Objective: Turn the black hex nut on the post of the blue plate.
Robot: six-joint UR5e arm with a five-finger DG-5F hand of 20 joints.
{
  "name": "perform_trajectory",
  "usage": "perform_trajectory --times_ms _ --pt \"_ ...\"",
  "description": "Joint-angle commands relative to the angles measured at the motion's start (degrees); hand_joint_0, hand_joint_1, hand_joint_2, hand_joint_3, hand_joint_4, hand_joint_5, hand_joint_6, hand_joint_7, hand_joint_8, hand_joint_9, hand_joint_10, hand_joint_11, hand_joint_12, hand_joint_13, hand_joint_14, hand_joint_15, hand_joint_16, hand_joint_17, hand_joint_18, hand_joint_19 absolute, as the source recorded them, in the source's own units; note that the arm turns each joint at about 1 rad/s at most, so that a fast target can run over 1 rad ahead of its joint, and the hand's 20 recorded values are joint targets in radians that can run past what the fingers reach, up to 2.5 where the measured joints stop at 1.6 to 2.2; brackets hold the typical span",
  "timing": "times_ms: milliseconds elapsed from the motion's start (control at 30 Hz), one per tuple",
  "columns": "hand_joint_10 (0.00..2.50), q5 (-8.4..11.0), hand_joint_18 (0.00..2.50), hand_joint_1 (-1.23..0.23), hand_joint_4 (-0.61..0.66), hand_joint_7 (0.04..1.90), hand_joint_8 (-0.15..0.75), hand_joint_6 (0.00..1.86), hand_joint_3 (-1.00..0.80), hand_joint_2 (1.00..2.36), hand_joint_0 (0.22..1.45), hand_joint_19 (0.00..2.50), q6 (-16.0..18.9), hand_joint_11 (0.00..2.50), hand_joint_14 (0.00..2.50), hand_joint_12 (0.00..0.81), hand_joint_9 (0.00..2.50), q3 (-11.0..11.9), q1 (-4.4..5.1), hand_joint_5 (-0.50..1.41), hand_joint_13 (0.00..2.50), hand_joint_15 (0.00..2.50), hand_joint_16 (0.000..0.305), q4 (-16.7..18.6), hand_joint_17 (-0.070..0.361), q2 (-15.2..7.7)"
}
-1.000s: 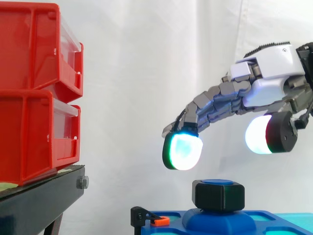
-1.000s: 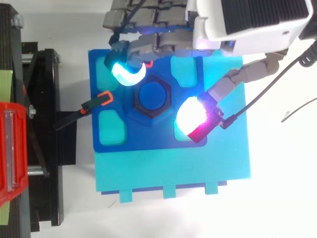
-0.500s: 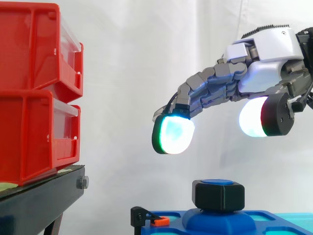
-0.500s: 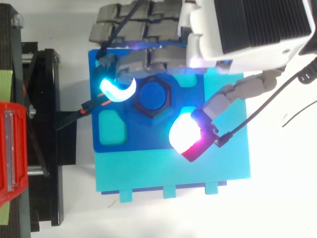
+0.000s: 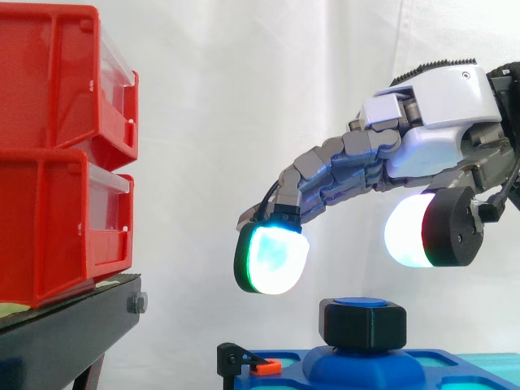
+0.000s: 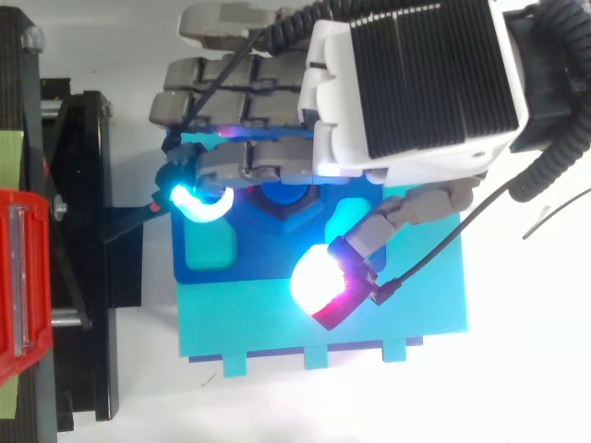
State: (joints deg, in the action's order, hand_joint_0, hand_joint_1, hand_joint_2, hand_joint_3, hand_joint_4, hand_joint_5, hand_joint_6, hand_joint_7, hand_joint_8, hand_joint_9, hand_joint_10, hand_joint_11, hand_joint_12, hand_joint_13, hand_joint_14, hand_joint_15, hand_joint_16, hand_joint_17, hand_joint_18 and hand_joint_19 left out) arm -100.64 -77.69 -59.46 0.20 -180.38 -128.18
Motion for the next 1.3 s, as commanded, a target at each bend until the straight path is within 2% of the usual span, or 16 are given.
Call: perform_trajectory --times_ms 0,567,700,867,1100,1200,1267 --pt "0.00 0.27 0.09 -0.52 0.23 0.77 0.258 0.50 -0.50 1.00 0.49 0.17 -0.01 0.00 0.00 0.362 0.28 -0.04 0.15 -0.19 0.21 0.02 0.049 -0.23 0.110 -0.05" --pt "0.00 0.36 0.11 -0.52 0.23 0.77 0.258 0.50 -0.50 1.00 0.50 0.18 -0.18 0.00 0.00 0.358 0.29 -0.74 0.41 -0.19 0.24 0.03 0.048 -0.67 0.107 0.04" --pt "0.00 0.18 0.12 -0.51 0.23 0.77 0.258 0.50 -0.50 1.00 0.50 0.19 -0.10 0.00 0.00 0.358 0.29 -0.92 -0.20 -0.19 0.24 0.02 0.048 -1.11 0.107 0.04" --pt "0.00 -0.17 0.13 -0.51 0.23 0.77 0.259 0.50 -0.50 1.00 0.50 0.19 -0.18 0.00 0.00 0.357 0.30 -0.92 -0.47 -0.19 0.25 0.03 0.047 -1.73 0.106 0.04" --pt "0.00 -1.31 0.15 -0.51 0.23 0.77 0.259 0.50 -0.50 1.00 0.50 0.20 -0.18 0.00 0.00 0.358 0.30 -1.01 -1.43 -0.19 0.27 0.04 0.047 -2.17 0.105 0.04" --pt "0.00 -1.75 0.16 -0.51 0.23 0.76 0.259 0.50 -0.50 1.00 0.50 0.21 -0.36 0.00 0.00 0.360 0.31 -1.01 -1.96 -0.19 0.28 0.04 0.047 -2.25 0.105 -0.05" --pt "0.00 -2.63 0.16 -0.51 0.23 0.77 0.259 0.50 -0.50 1.00 0.50 0.21 -0.36 0.00 0.00 0.358 0.31 -1.01 -2.66 -0.19 0.29 0.04 0.047 -2.25 0.105 0.04"
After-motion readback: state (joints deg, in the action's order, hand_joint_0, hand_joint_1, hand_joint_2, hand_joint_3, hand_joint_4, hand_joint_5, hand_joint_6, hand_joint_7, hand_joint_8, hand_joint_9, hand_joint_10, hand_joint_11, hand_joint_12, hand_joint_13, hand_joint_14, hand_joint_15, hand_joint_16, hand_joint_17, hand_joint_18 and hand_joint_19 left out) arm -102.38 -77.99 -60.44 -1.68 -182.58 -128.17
